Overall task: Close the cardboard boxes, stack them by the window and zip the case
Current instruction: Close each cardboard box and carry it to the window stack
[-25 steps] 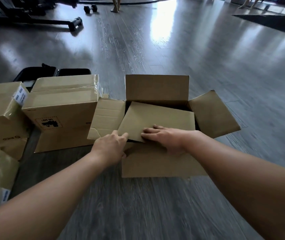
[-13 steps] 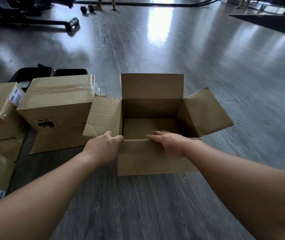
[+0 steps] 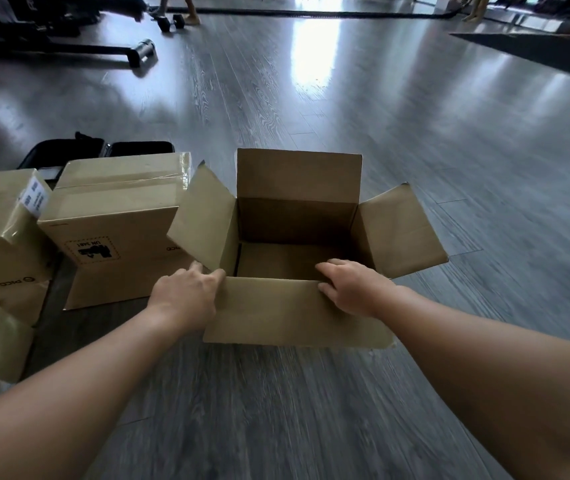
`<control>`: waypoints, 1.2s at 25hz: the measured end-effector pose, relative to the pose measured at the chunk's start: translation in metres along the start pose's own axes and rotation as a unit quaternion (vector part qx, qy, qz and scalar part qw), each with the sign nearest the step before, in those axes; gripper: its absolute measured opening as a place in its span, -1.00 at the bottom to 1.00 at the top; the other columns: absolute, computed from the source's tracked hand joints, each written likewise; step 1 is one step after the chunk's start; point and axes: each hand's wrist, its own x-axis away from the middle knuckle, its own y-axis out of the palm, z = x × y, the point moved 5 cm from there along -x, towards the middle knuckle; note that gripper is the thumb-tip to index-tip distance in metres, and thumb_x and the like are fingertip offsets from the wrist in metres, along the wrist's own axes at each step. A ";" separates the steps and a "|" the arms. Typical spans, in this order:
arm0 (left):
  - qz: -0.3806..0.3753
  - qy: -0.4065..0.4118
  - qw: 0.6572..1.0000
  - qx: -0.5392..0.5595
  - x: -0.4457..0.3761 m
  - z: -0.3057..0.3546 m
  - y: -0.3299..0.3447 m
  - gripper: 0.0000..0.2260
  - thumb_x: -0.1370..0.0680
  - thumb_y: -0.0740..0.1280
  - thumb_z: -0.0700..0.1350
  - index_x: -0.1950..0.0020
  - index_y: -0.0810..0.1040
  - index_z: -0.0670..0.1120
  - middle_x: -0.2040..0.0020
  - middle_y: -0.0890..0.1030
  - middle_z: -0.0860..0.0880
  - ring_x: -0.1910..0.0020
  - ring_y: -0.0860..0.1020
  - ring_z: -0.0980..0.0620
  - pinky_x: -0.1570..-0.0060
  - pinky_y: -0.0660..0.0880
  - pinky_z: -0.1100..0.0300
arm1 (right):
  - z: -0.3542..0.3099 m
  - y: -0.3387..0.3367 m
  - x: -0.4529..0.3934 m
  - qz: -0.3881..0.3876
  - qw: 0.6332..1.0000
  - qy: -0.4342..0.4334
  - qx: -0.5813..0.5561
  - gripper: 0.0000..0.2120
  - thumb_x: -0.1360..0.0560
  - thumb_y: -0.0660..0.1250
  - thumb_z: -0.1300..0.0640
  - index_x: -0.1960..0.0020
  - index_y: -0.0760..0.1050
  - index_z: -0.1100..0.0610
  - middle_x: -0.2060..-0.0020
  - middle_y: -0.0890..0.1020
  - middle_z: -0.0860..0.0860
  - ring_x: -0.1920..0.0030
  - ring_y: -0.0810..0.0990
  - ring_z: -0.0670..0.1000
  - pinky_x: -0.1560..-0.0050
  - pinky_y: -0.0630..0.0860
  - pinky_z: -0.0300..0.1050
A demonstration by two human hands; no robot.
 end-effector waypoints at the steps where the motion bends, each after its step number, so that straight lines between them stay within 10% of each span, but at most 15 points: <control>1: 0.006 -0.001 1.000 -0.001 0.002 -0.002 0.000 -0.66 -0.55 0.15 -0.10 -0.33 0.38 0.10 -0.32 0.48 -0.15 -0.13 0.57 -0.17 0.06 0.57 -0.03 | 0.004 0.000 0.004 0.005 1.000 0.006 0.001 -0.50 -0.68 0.15 -0.07 -0.58 0.23 0.02 -0.53 0.33 0.00 -0.50 0.32 0.11 -0.43 0.36 0.11; 8: 0.031 0.060 0.985 0.159 0.005 -0.002 -0.005 -0.72 -0.58 0.12 -0.26 -0.15 0.20 0.09 -0.14 0.59 -0.11 0.20 0.55 -0.05 0.29 0.52 0.00 | 0.024 -0.007 0.030 0.107 0.991 0.042 0.066 -0.76 -0.62 0.23 -0.08 -0.12 0.50 0.07 -0.01 0.50 -0.01 -0.08 0.50 0.06 -0.02 0.55 0.02; 13: -0.068 0.079 0.991 0.089 0.000 -0.003 0.010 -0.23 -0.49 0.08 -0.35 -0.63 -0.03 0.14 -0.62 0.02 0.20 -0.48 0.31 -0.01 -0.35 0.42 -0.04 | 0.046 -0.010 0.044 0.130 0.982 0.105 0.088 -0.73 -0.60 0.16 -0.01 0.27 0.28 -0.03 0.31 0.47 -0.05 0.23 0.56 0.09 0.25 0.44 -0.02; 17: -0.073 0.081 0.989 0.097 -0.004 -0.004 0.009 -0.22 -0.49 0.07 -0.36 -0.61 -0.01 0.21 -0.60 -0.04 0.29 -0.50 0.27 0.03 -0.36 0.40 -0.05 | 0.050 -0.010 0.054 0.139 0.978 0.096 0.123 -0.77 -0.62 0.12 0.00 0.16 0.41 0.05 0.24 0.61 0.02 0.21 0.62 0.10 0.22 0.50 -0.01; 24: -0.073 0.091 0.989 0.090 -0.008 -0.010 0.009 -0.23 -0.54 0.07 -0.39 -0.60 -0.02 0.25 -0.60 -0.04 0.29 -0.51 0.27 0.00 -0.37 0.39 -0.07 | 0.062 0.001 0.058 0.114 0.981 0.050 0.146 -0.64 -0.63 0.03 0.12 -0.36 0.43 0.11 -0.51 0.37 0.10 -0.48 0.39 0.15 -0.32 0.45 0.15; 30: -0.077 0.087 0.990 0.082 -0.009 -0.015 0.010 -0.21 -0.54 0.08 -0.37 -0.59 -0.04 0.28 -0.59 -0.05 0.31 -0.48 0.28 0.01 -0.35 0.40 -0.07 | 0.087 0.003 0.040 0.070 0.996 0.027 -0.047 -0.63 -0.66 0.06 0.18 -0.31 0.34 -0.23 -0.16 0.54 -0.08 -0.10 0.52 0.07 -0.10 0.52 0.15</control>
